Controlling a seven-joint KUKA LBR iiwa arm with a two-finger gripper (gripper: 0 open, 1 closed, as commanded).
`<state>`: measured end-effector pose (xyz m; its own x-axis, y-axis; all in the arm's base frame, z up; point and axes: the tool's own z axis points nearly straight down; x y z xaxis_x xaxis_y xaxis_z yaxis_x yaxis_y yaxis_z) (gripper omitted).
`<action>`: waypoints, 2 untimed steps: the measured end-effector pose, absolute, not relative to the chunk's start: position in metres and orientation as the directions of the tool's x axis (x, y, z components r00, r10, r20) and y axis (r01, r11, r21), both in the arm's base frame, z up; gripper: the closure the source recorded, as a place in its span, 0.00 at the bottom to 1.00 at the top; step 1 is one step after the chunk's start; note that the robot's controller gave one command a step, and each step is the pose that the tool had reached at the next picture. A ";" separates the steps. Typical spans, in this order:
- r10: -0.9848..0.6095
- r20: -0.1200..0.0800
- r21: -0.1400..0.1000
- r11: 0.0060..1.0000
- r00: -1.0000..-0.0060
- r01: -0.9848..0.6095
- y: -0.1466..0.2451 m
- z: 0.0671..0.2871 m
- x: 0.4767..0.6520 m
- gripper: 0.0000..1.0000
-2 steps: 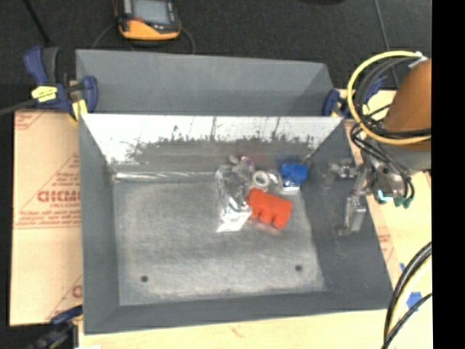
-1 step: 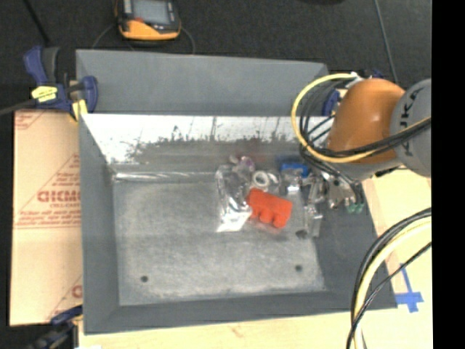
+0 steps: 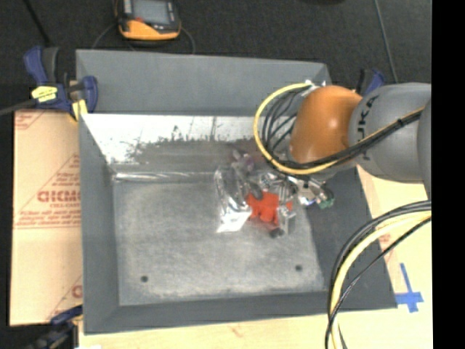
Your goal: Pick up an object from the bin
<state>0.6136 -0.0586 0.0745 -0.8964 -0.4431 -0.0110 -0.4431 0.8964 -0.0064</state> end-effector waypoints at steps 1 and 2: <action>-0.445 -0.001 -0.003 0.896 -0.896 -0.445 -0.060 0.074 0.611 1.00; -0.406 -0.002 0.001 0.914 -0.914 -0.406 -0.063 0.074 0.611 1.00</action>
Offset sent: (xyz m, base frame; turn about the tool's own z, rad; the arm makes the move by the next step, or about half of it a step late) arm 0.0000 0.0000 0.0000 0.0000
